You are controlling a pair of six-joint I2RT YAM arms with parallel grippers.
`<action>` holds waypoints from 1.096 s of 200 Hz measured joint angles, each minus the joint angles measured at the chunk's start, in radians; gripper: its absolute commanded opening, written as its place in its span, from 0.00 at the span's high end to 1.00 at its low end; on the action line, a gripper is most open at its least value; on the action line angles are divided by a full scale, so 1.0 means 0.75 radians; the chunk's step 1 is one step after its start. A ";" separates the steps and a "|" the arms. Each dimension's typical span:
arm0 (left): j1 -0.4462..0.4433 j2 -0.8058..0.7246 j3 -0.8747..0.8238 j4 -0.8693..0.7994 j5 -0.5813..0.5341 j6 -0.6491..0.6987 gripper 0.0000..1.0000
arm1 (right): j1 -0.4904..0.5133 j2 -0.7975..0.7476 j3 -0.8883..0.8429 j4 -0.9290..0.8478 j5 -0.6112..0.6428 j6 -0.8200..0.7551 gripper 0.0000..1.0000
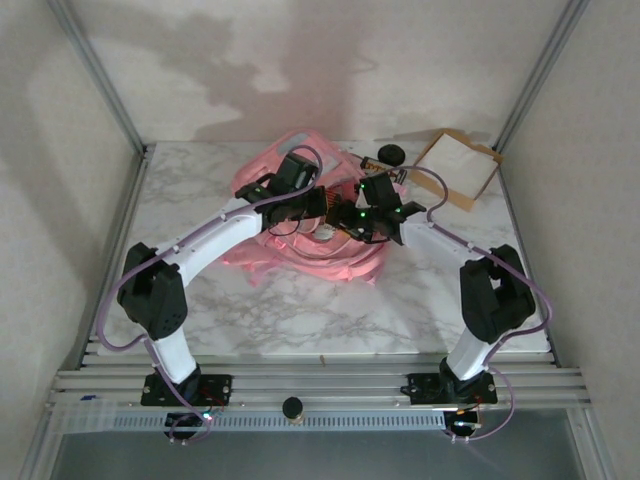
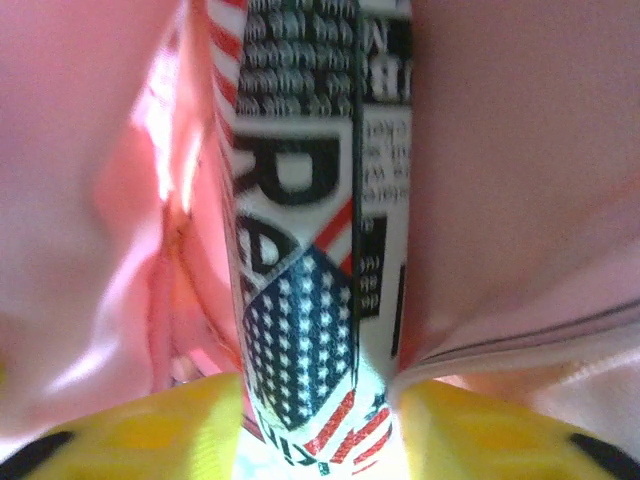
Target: Pack books, pencil case, and school supplies into a backpack
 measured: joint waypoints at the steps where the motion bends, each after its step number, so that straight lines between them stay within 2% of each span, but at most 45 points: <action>1: 0.000 0.000 0.000 0.000 0.000 0.000 1.00 | 0.000 0.002 0.000 0.007 0.001 0.006 0.67; 10: -0.001 0.000 0.000 0.001 0.000 -0.002 1.00 | 0.001 0.019 -0.001 0.049 0.001 0.031 0.69; 20: -0.001 0.000 0.000 0.002 -0.001 -0.005 1.00 | 0.003 0.045 -0.001 0.094 0.001 0.074 0.65; 64: 0.003 0.000 -0.007 -0.003 -0.036 -0.006 1.00 | 0.046 0.173 0.026 0.317 -0.005 0.184 0.64; 90: 0.005 -0.001 -0.009 0.012 -0.037 -0.007 1.00 | 0.048 0.165 -0.043 0.463 -0.005 0.228 0.63; 102: -0.002 -0.001 -0.018 0.019 -0.031 -0.010 1.00 | 0.048 0.145 -0.091 0.507 0.001 0.241 0.58; 110: -0.006 -0.001 -0.020 0.019 -0.028 -0.010 0.92 | 0.048 0.130 -0.109 0.504 0.011 0.238 0.53; 127: -0.007 -0.001 -0.021 0.027 -0.018 -0.013 0.71 | 0.049 0.073 -0.145 0.467 0.057 0.215 0.49; 139: -0.008 -0.010 -0.021 0.031 0.007 -0.019 0.64 | 0.047 0.006 -0.174 0.408 0.104 0.198 0.45; 160: -0.010 -0.063 -0.057 0.087 0.057 -0.031 0.59 | 0.042 -0.148 -0.229 0.293 0.163 0.154 0.45; 184: 0.015 -0.198 -0.234 0.203 0.150 -0.061 0.55 | 0.050 -0.315 -0.294 0.155 0.254 0.102 0.44; 203: 0.086 -0.331 -0.414 0.279 0.210 -0.096 0.53 | 0.079 -0.390 -0.311 0.034 0.376 0.072 0.45; 219: 0.172 -0.401 -0.523 0.327 0.241 -0.122 0.52 | 0.154 -0.424 -0.314 -0.039 0.464 0.070 0.45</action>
